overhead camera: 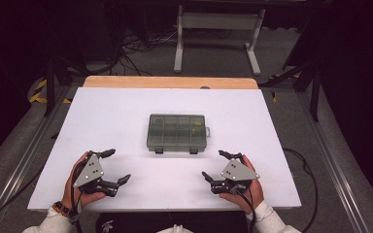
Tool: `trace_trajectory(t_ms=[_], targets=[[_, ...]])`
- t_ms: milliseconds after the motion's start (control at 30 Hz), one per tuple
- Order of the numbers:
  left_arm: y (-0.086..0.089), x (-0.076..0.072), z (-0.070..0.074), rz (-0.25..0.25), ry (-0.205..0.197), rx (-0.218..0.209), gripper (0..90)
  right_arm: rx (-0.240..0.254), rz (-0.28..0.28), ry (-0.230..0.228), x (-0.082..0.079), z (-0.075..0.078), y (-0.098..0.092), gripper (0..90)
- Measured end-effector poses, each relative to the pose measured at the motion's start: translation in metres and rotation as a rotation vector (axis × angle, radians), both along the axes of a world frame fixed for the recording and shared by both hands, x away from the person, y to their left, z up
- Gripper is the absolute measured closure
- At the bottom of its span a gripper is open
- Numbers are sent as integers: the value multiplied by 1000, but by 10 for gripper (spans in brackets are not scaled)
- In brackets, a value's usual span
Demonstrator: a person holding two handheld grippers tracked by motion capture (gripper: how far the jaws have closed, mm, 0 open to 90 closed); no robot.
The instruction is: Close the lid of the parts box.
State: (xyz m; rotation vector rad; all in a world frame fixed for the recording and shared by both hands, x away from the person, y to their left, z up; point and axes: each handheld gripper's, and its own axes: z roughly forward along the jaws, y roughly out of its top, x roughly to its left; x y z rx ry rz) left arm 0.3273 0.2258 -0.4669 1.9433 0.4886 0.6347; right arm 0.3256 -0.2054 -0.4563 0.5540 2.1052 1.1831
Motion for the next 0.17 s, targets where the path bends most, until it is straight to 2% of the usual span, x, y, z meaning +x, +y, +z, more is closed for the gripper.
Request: trace_trajectory(t_ms=[167], targets=[[0,2,0,9,6,-5,62,6,-6,7,1,-1,-2,144]])
